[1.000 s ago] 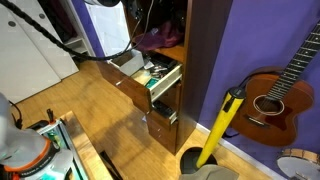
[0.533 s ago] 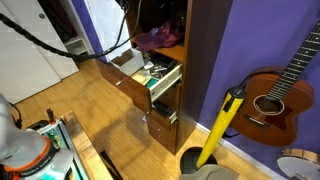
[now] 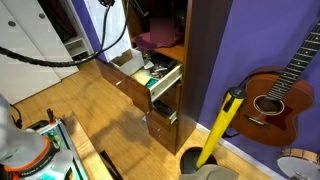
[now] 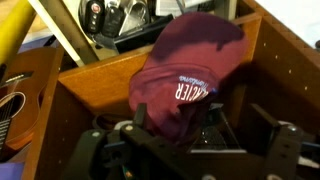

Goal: Open the topmost drawer and remove the maroon cap and place it on the shelf above the drawer then close the drawer.

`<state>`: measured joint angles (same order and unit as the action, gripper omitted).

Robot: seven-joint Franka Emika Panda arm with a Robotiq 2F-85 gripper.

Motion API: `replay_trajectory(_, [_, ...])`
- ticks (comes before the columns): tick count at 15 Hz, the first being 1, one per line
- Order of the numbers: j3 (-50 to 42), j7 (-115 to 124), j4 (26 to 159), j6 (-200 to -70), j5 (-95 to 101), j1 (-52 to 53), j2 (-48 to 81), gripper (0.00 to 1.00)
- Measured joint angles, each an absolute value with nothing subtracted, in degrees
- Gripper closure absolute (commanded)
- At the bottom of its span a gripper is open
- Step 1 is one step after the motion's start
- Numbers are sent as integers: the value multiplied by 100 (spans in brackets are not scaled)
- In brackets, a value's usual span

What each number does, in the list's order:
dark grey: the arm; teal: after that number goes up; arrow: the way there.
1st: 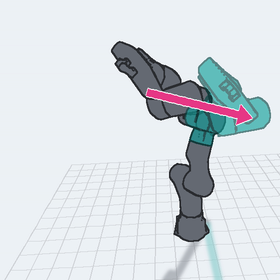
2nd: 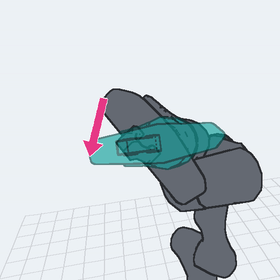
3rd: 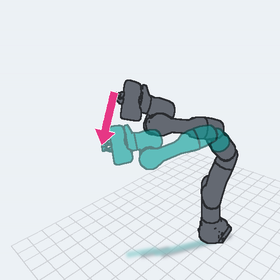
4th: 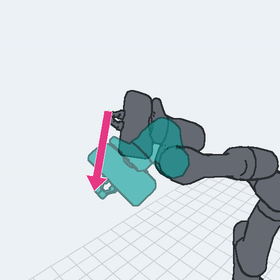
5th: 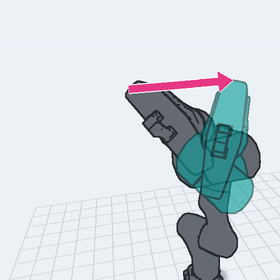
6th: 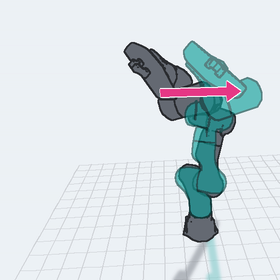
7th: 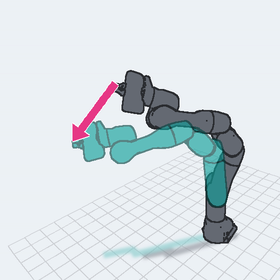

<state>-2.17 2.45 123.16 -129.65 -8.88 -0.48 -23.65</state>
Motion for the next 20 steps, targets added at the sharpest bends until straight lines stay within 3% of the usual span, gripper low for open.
replay_trajectory(7, [-423, -712, 13083, -11630, -779, -59, -3233, 0])
replay_trajectory(20, [-492, -1139, 14608, -11561, -67, -120, -3861, 0])
